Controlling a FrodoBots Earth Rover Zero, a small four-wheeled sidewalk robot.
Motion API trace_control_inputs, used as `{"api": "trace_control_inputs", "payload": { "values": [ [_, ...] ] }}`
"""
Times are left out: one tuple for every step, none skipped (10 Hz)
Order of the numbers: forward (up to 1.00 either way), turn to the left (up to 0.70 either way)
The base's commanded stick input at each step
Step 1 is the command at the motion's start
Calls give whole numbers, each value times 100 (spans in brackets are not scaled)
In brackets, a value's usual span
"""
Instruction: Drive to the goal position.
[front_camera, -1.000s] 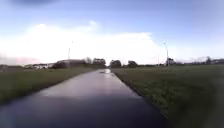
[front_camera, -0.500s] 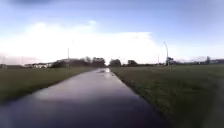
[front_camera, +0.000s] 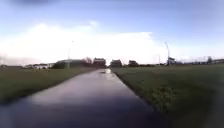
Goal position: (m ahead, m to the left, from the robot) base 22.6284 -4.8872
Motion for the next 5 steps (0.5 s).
{"api": "trace_control_inputs", "payload": {
  "values": [
    [45,0],
    [45,0],
    [45,0],
    [45,0],
    [45,0]
  ]
}}
